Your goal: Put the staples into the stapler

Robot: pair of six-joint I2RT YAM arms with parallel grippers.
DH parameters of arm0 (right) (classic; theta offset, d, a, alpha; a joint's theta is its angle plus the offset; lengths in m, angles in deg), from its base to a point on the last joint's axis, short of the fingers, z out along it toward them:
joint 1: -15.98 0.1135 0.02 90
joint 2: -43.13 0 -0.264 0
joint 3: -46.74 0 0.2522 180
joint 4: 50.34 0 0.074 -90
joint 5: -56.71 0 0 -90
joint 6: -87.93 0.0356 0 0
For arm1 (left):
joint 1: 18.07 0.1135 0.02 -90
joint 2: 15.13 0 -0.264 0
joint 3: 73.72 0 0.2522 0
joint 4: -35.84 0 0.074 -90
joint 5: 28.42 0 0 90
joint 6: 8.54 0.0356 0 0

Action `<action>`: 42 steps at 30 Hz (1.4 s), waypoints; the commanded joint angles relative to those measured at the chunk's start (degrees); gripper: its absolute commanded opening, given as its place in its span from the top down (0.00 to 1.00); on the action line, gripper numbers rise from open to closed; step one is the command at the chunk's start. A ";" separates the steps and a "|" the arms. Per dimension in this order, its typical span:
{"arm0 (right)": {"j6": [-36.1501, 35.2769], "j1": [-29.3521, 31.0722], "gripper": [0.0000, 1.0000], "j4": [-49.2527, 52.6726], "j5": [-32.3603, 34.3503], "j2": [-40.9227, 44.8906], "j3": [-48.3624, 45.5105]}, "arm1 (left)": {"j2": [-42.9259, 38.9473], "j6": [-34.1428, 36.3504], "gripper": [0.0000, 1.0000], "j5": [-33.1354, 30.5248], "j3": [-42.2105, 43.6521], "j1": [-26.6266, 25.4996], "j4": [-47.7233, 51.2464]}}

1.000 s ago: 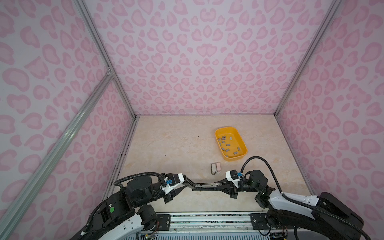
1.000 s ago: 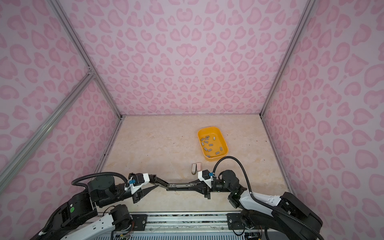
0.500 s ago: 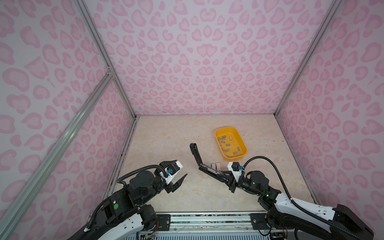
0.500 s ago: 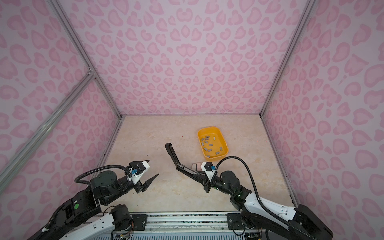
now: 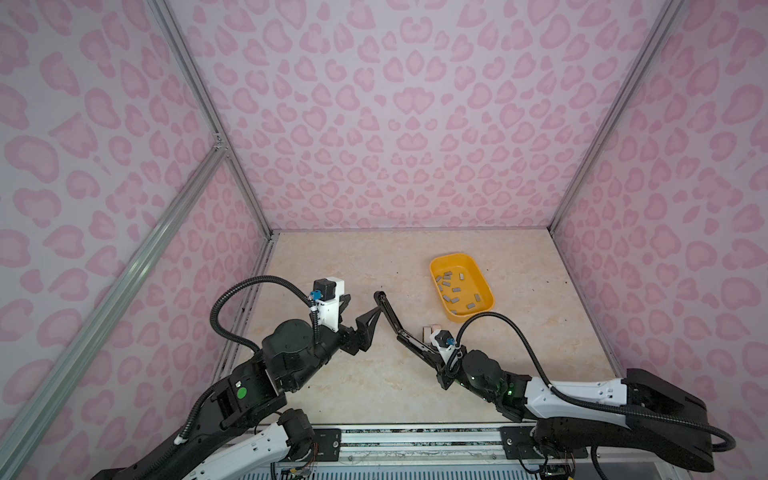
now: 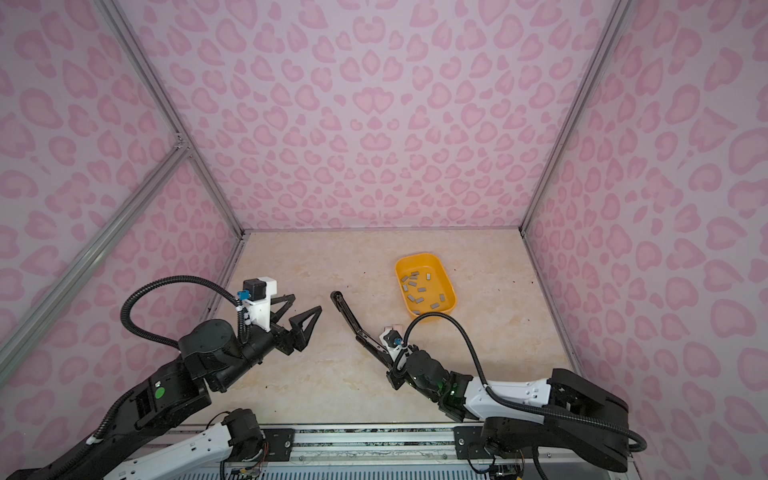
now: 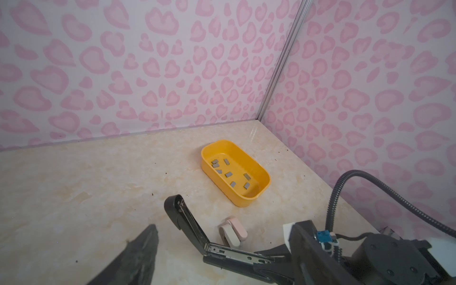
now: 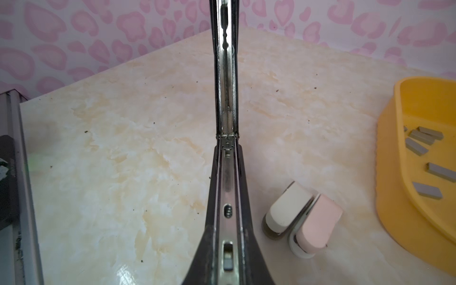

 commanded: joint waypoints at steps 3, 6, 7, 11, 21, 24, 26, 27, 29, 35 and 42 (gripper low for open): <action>4.62 2.71 1.00 -9.05 9.71 -6.07 0.83 | 5.42 -6.30 0.19 -0.47 6.43 0.03 -9.58; 5.31 4.17 1.00 -11.55 12.53 -8.83 0.75 | 7.23 -6.91 0.16 -3.81 8.72 0.03 -10.37; 6.09 4.13 1.00 -12.31 12.73 -9.80 0.75 | 7.35 -7.12 0.15 -3.77 9.85 0.03 -11.58; 8.14 4.54 1.00 -15.64 13.56 -13.75 0.82 | 8.28 -9.82 0.06 -7.82 11.19 0.08 -11.65; 10.75 8.71 1.00 -20.02 19.46 -20.35 0.92 | 8.87 -6.20 0.10 -6.23 13.40 0.03 -16.07; 12.61 9.29 1.00 -22.45 19.78 -22.33 0.00 | 10.89 -6.31 0.10 -5.37 13.44 0.03 -17.11; 13.74 9.38 1.00 -24.16 19.44 -24.25 -0.28 | 12.99 -6.56 0.10 -5.43 13.14 0.03 -17.30; 14.22 9.61 1.00 -25.18 19.35 -25.30 -0.48 | 13.99 -6.88 0.10 -6.14 13.03 0.04 -17.37; 14.75 10.36 1.00 -27.13 20.01 -26.92 -0.82 | 16.01 -7.20 0.08 -7.07 13.02 0.03 -18.18; 14.06 13.50 1.00 -30.29 25.02 -29.11 -0.73 | 22.75 -5.97 0.07 -6.57 13.42 0.27 -23.26; 16.40 14.01 1.00 -29.73 26.54 -30.13 -0.55 | 30.53 -6.93 0.10 -0.36 14.37 5.16 -27.81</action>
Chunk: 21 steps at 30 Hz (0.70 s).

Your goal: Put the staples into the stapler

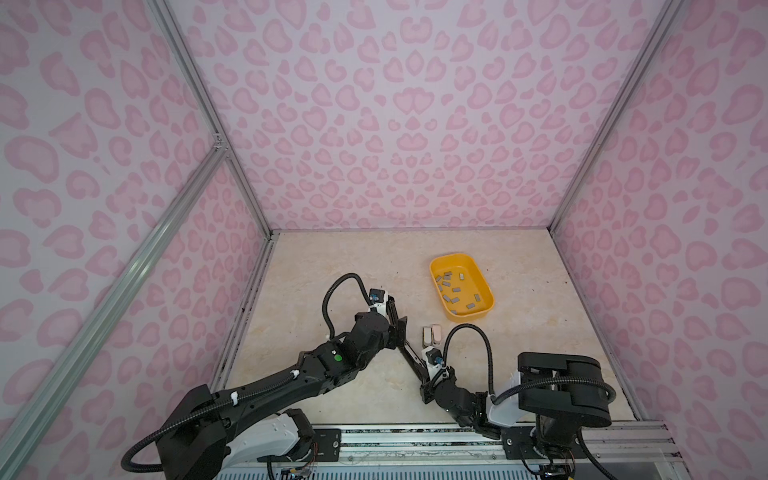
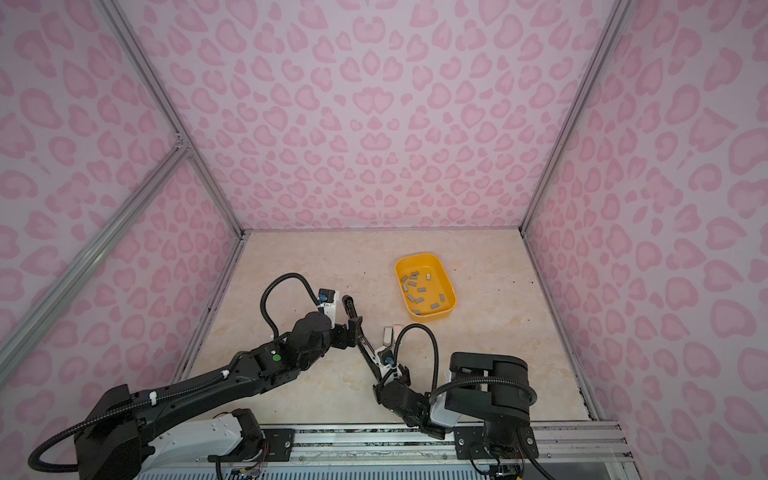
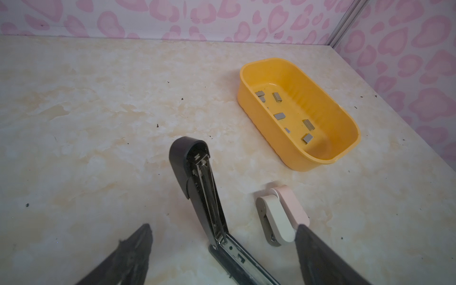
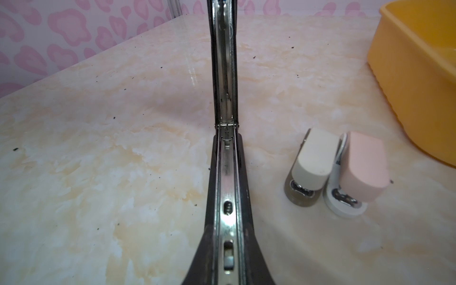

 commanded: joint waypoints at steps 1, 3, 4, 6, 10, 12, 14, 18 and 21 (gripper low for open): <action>1.29 0.49 1.00 -3.34 3.25 -0.55 -0.62 | 2.13 -0.87 0.11 2.94 0.68 1.62 -4.96; 1.37 0.67 1.00 -3.49 3.81 -0.54 -0.76 | 2.88 -0.83 0.11 3.47 1.51 2.30 -6.33; 1.38 0.74 1.00 -3.47 3.88 -0.55 -0.76 | 3.20 -0.81 0.11 4.38 1.90 2.80 -6.98; 1.47 1.02 1.00 -3.77 4.14 -0.77 -0.67 | 4.23 -0.82 0.11 6.04 2.24 3.89 -8.74; 0.96 1.71 1.00 -4.96 4.43 -1.66 -0.41 | 6.03 -0.53 0.12 7.46 2.74 5.24 -10.00; 0.76 1.89 1.00 -4.99 4.62 -1.67 -0.23 | 7.02 -0.55 0.13 7.41 2.45 5.62 -10.18; 0.68 2.13 1.00 -4.99 4.85 -1.64 -0.27 | 8.10 -0.62 0.13 7.01 2.20 6.24 -10.10; 0.41 3.00 1.00 -5.20 6.01 -1.13 -0.47 | 11.41 -1.06 0.14 6.71 1.19 8.43 -9.55; 0.58 3.38 1.00 -4.48 6.64 -1.43 -0.08 | 13.37 -0.78 0.16 7.15 1.47 10.31 -10.97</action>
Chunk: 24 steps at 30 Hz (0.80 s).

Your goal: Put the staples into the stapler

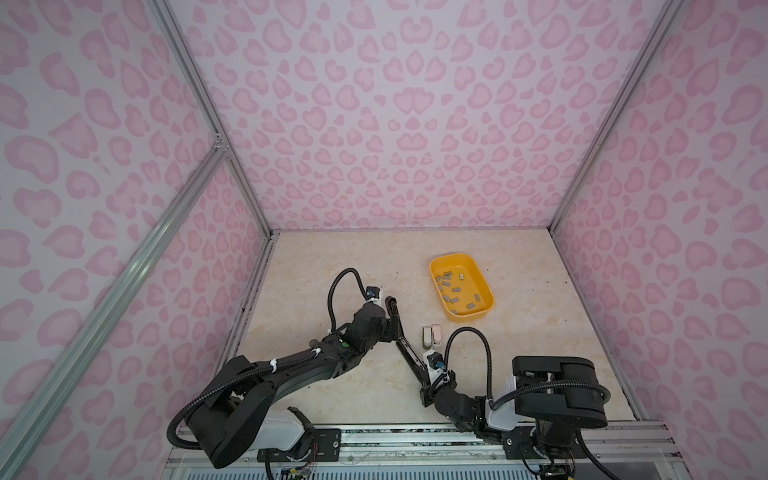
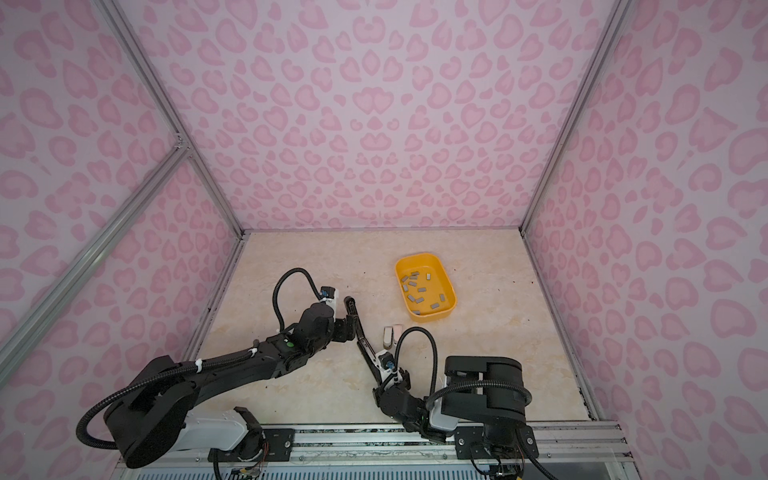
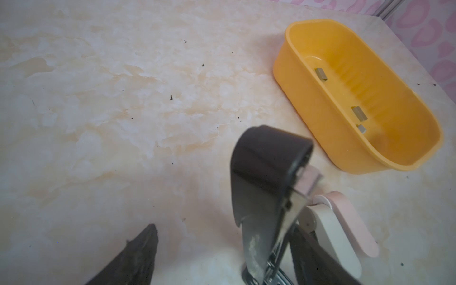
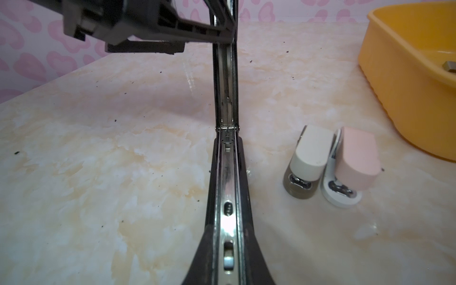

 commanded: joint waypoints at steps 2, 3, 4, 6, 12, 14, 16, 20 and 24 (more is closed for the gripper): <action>0.24 0.43 1.00 -2.18 2.77 -0.61 0.42 | 2.66 0.11 0.16 1.14 -0.60 2.37 -3.17; 0.43 0.44 1.00 -2.52 2.82 -0.85 0.43 | 3.48 0.49 0.17 1.72 -1.23 2.99 -3.01; 0.46 0.39 1.00 -2.96 2.81 -1.12 0.41 | 4.33 0.74 0.18 2.20 -1.88 3.52 -2.66; 0.48 0.54 1.00 -3.55 2.85 -1.39 0.34 | 5.22 1.21 0.19 3.16 -2.71 4.19 -2.59; 1.22 0.89 1.00 -3.34 3.96 -0.91 0.43 | 5.28 1.41 0.20 3.78 -4.81 5.44 -1.29; 1.84 0.98 1.00 -2.57 4.54 -0.73 0.72 | 3.80 1.15 0.20 2.85 -4.85 5.73 -0.71; 2.47 0.98 1.00 -0.88 5.24 -0.63 1.57 | 1.08 1.35 0.20 1.67 -4.78 5.89 0.42; 3.67 0.98 1.00 3.79 5.99 -1.03 4.43 | -7.45 2.15 0.20 0.17 -3.75 5.89 4.11; 7.05 0.64 1.00 9.78 7.73 -1.76 7.93 | -19.38 1.40 0.19 -3.05 -1.36 5.90 9.77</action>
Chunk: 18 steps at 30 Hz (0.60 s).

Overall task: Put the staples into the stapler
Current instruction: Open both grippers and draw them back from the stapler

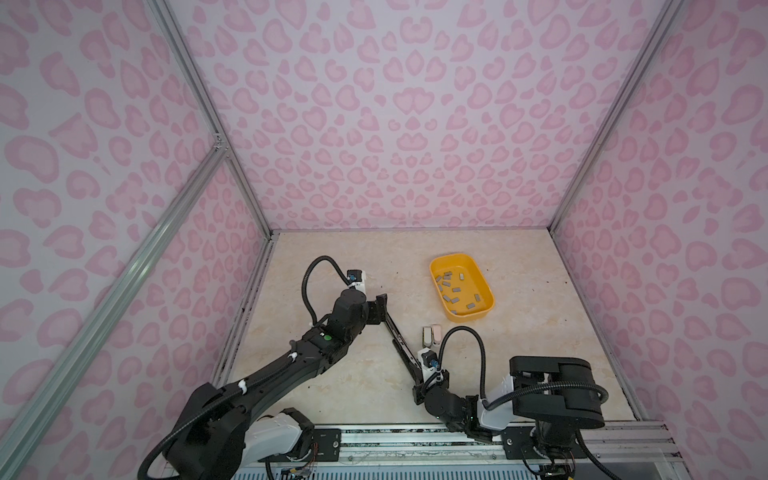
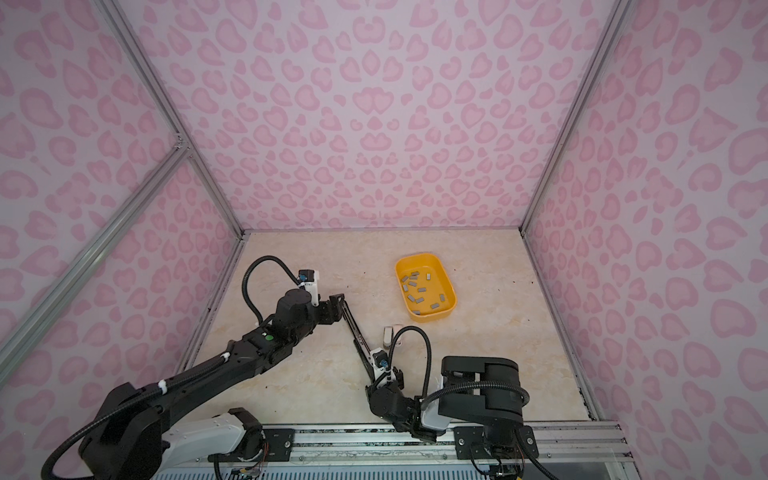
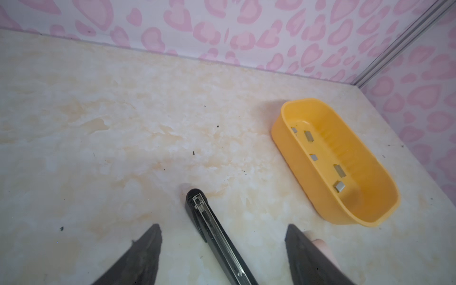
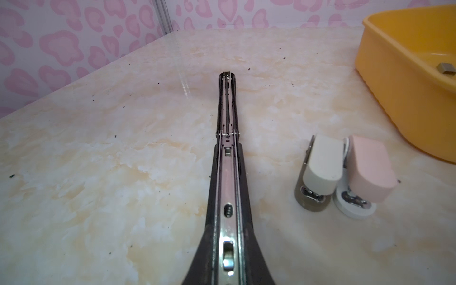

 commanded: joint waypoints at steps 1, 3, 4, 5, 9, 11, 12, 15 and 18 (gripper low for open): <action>4.13 -0.65 1.00 4.84 3.49 -0.71 2.47 | -7.82 -0.43 0.18 -4.01 2.25 -0.01 6.03; 5.44 -1.59 1.00 7.61 2.61 -1.22 4.43 | -13.13 -1.00 0.15 -6.48 4.48 0.03 9.19; 5.85 -2.20 1.00 8.71 1.83 -1.66 5.44 | -16.03 -1.60 0.13 -7.69 5.88 0.00 10.79; 6.08 -2.68 1.00 9.26 1.00 -2.04 6.10 | -18.37 -2.10 0.12 -8.50 7.28 0.00 12.15; 5.61 -3.99 0.80 9.12 -1.16 -2.70 7.34 | -27.17 -3.89 0.06 -10.78 12.78 -0.01 16.11; 5.21 -4.10 0.65 8.99 -1.63 -2.45 7.64 | -30.19 -5.17 0.04 -12.37 14.68 0.00 18.00; 4.89 -4.02 0.59 8.98 -2.10 -2.30 7.86 | -31.47 -5.73 0.03 -13.00 15.61 -0.01 18.46; 3.91 -3.43 0.45 9.18 -2.87 -1.48 8.30 | -33.35 -6.14 0.01 -13.44 17.35 -0.02 19.16; 3.85 -2.31 0.37 9.97 -1.10 1.95 6.84 | -32.97 -5.88 0.02 -12.76 17.46 -0.02 19.69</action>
